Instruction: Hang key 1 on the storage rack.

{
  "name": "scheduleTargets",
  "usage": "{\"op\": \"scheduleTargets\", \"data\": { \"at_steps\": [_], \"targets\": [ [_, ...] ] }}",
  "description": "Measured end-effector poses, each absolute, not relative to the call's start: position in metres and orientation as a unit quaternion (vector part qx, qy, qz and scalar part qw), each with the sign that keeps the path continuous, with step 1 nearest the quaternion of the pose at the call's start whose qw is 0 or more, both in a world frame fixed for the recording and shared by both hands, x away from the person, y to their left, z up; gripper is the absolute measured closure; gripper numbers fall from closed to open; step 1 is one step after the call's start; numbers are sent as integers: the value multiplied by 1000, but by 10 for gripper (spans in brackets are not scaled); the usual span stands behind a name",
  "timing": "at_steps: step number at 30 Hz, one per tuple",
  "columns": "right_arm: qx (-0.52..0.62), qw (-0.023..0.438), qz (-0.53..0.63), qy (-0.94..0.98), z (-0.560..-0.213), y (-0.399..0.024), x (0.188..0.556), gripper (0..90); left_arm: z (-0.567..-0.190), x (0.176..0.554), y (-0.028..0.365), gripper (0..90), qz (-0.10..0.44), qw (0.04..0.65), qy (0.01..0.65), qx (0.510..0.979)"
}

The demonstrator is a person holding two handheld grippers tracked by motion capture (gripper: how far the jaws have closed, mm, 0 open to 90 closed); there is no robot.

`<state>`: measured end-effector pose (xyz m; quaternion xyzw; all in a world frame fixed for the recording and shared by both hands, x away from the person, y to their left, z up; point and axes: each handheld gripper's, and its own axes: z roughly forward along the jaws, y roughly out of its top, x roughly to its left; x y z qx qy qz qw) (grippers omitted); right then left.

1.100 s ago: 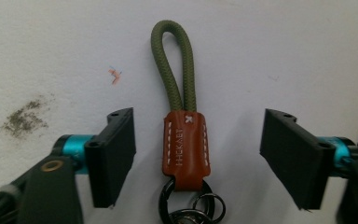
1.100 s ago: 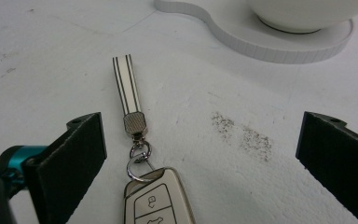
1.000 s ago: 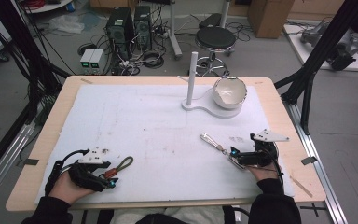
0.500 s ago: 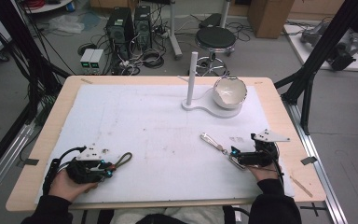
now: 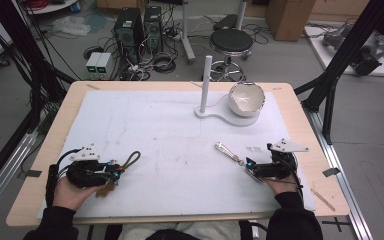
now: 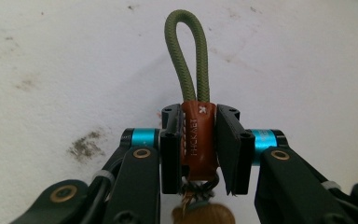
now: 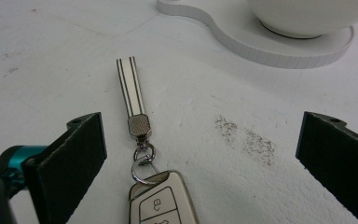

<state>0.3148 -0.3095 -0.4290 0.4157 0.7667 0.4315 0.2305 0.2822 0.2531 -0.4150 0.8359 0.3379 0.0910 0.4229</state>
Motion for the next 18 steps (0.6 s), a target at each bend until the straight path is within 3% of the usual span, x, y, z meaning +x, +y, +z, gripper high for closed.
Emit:
{"op": "scheduleTargets", "data": {
  "at_steps": [8, 18],
  "targets": [
    [417, 226, 435, 765, -429, -310, 315, 6, -404, 287, 254, 717, 118, 444, 358, 813],
    [414, 228, 433, 768, -430, -310, 315, 7, -389, 300, 247, 718, 111, 468, 354, 802]
  ]
}}
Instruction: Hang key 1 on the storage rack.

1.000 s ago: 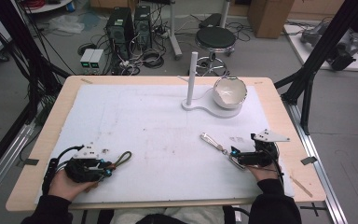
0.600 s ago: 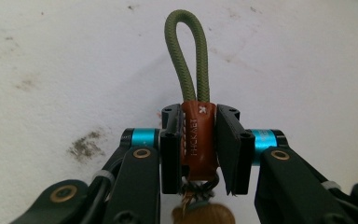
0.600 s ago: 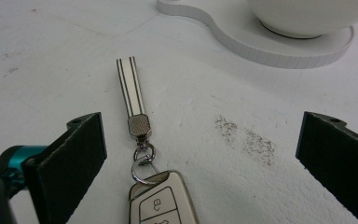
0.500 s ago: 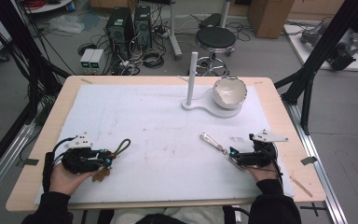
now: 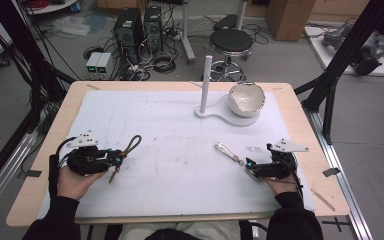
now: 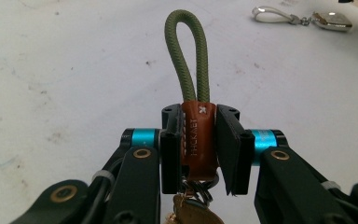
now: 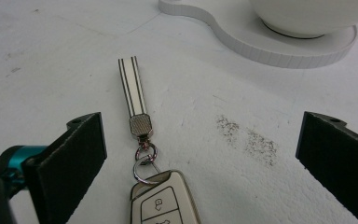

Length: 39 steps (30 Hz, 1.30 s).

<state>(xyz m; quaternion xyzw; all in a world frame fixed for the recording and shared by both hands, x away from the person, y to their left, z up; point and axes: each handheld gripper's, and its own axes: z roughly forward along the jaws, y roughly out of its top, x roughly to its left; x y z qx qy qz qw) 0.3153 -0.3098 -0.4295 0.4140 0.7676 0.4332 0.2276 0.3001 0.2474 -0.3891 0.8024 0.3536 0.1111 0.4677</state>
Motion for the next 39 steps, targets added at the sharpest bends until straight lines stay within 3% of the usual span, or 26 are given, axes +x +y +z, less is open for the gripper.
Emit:
{"op": "scheduleTargets", "data": {
  "at_steps": [18, 39],
  "targets": [
    [416, 223, 432, 768, -430, -310, 315, 6, -368, 337, 214, 718, 119, 447, 326, 824],
    [415, 224, 431, 770, -430, -310, 316, 6, -336, 375, 197, 719, 108, 482, 321, 808]
  ]
}}
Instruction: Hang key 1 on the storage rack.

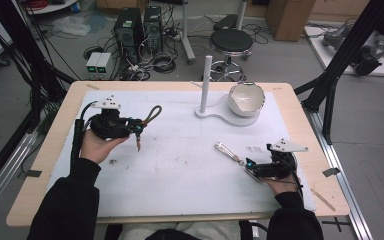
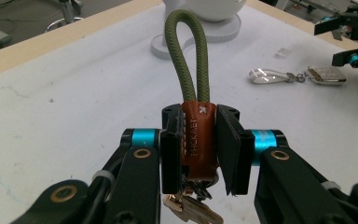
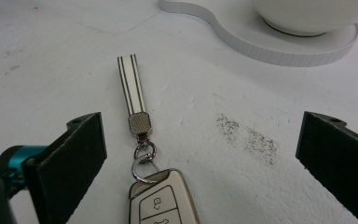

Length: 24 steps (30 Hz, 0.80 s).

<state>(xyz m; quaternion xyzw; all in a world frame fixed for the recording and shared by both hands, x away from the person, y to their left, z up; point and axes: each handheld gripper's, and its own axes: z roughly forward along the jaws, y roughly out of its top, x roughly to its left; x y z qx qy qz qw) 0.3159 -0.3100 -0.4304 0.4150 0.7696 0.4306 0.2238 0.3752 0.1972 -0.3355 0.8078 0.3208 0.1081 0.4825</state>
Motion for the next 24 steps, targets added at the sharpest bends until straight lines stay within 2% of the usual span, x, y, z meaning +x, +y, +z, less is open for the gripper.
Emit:
{"op": "scheduleTargets", "data": {
  "at_steps": [7, 24],
  "targets": [
    [415, 223, 432, 769, -430, -310, 316, 7, -322, 387, 189, 719, 109, 488, 315, 807],
    [412, 223, 431, 771, -430, -311, 316, 6, -301, 443, 175, 719, 103, 497, 326, 797]
  ]
}}
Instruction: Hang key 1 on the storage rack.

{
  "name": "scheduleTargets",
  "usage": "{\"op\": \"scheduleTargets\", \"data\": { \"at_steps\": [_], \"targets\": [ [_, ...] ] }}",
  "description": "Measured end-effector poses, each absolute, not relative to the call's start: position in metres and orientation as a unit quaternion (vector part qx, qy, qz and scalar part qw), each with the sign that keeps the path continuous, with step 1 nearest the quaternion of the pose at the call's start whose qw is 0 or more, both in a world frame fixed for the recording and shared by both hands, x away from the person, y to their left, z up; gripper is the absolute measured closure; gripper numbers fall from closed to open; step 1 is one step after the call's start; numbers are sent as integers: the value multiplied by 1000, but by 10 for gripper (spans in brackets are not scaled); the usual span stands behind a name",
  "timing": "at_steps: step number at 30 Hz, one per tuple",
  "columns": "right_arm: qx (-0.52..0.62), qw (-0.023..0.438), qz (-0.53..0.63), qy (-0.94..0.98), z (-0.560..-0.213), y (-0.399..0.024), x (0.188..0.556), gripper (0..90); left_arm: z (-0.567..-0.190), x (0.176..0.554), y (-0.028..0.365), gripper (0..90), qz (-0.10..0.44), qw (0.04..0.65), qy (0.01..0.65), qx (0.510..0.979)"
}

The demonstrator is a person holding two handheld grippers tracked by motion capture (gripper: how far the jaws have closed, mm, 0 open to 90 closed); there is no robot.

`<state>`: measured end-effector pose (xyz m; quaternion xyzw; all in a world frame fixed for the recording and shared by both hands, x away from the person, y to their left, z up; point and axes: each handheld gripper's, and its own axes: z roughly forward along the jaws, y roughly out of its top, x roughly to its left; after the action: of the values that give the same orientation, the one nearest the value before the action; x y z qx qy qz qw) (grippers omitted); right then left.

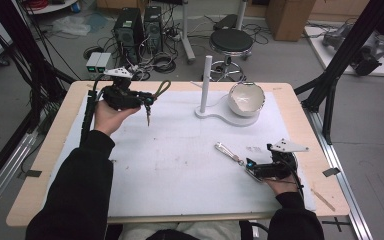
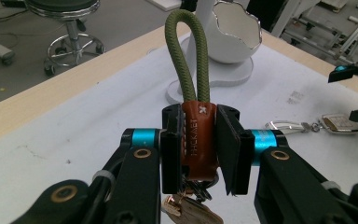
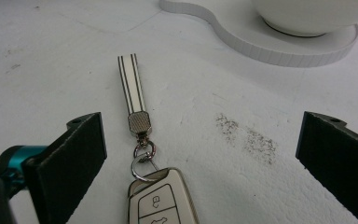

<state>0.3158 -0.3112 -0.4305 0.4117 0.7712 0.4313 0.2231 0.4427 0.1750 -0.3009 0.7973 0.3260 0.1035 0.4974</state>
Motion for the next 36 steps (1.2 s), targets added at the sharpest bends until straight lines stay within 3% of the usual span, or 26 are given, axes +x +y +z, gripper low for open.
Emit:
{"op": "scheduleTargets", "data": {
  "at_steps": [25, 36],
  "targets": [
    [409, 228, 429, 772, -430, -312, 313, 6, -304, 500, 131, 721, 88, 483, 321, 810],
    [410, 229, 426, 774, -430, -311, 311, 6, -321, 512, 118, 722, 53, 501, 324, 801]
  ]
}}
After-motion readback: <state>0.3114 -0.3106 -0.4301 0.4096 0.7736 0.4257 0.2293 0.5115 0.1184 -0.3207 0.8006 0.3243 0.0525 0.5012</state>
